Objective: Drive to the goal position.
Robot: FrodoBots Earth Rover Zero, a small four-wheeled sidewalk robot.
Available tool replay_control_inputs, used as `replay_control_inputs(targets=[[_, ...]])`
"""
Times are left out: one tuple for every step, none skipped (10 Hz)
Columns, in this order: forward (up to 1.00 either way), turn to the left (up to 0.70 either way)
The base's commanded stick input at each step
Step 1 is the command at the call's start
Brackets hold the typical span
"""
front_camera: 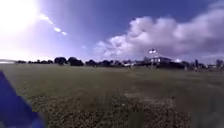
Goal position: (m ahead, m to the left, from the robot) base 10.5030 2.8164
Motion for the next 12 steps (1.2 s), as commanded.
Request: replay_control_inputs(targets=[[0.7, 0.14], [0.7, 0.14], [0.7, 0.14], [0.7, 0.14], [0.7, 0.14], [0.7, 0.14], [0.7, 0.14], [0.7, 0.14], [0.7, 0.14], [0.7, 0.14], [0.7, 0.14], [0.7, 0.14]])
